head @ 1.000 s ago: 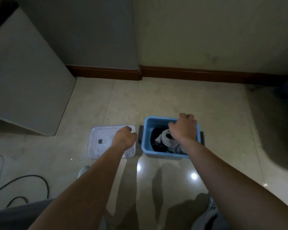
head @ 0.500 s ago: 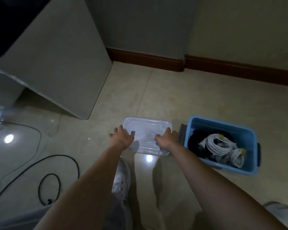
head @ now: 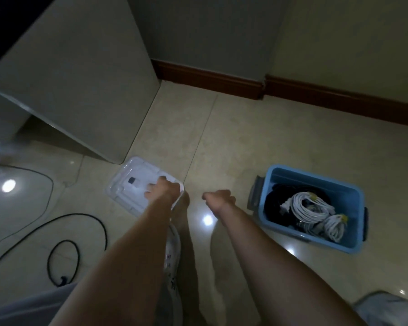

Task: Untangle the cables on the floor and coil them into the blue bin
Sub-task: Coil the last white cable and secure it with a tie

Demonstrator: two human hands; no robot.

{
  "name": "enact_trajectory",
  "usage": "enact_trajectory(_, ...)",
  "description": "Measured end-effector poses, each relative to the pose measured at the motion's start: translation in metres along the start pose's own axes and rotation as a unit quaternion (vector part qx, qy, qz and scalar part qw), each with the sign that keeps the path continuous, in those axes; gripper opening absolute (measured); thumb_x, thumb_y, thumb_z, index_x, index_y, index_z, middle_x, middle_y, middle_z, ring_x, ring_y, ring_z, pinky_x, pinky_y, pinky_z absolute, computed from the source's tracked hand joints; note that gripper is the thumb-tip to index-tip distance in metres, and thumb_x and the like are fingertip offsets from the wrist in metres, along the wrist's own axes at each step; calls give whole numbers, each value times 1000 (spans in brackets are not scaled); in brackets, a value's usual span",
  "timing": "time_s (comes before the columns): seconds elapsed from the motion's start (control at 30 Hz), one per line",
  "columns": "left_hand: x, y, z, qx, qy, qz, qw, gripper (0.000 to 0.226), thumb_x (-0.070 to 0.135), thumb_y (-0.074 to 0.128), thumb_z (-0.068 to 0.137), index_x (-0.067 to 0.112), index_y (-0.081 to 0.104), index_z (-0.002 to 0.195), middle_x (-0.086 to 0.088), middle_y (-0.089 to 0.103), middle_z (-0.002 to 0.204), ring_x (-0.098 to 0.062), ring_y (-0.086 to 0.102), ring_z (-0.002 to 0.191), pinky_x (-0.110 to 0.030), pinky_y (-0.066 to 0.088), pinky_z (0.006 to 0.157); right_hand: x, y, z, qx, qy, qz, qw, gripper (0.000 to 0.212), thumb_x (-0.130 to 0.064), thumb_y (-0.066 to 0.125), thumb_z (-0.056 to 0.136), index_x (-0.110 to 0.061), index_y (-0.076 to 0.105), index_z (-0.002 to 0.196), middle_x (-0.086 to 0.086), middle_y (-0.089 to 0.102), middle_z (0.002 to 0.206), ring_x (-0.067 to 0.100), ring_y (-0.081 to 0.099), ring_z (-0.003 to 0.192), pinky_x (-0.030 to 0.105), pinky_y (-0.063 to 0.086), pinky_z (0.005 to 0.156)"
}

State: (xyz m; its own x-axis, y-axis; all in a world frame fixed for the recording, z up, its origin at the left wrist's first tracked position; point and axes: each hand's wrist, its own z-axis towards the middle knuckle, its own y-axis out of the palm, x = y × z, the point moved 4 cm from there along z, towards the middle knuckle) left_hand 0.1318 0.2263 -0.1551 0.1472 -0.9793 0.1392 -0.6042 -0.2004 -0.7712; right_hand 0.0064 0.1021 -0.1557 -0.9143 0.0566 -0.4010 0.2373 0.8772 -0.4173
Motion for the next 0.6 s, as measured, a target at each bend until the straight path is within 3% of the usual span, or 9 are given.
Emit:
enact_trajectory(0.13,-39,-8,22,82,4,5,997,52,38,50,98,28,34,147,-14,21,155,-35,27,138,-48,28,112,8,18,5,-28,-25,-18,999,79,-40,58,88,-3,26,150,20,36,151,37,41,136,41,40,110)
enact_trajectory(0.2,-55,-8,38,53,2,0,999,61,38,66,89,27,40,142,-14,31,153,-34,37,136,-48,33,113,10,30,7,-49,-35,-9,998,76,-38,60,85,-3,32,147,20,41,149,37,45,133,42,45,106)
enact_trajectory(0.3,-59,-1,50,-19,43,0,999,40,35,75,80,20,65,115,-8,68,117,-25,63,106,-37,51,97,6,46,13,-68,-44,15,997,75,-37,59,83,-2,36,145,20,45,145,37,49,128,44,50,102)
enact_trajectory(0.43,-45,17,47,-74,77,36,994,34,48,73,80,20,72,100,-1,72,98,-19,64,91,-28,46,79,-3,60,20,-103,-43,44,993,77,-33,57,84,-4,30,150,19,48,144,35,51,127,46,49,103)
enact_trajectory(0.6,-7,34,24,-91,178,25,979,17,30,64,89,18,76,90,-1,73,96,-21,66,98,-31,51,91,-6,61,37,-61,-39,112,991,55,-25,60,92,3,47,137,19,58,122,28,57,102,37,52,86)
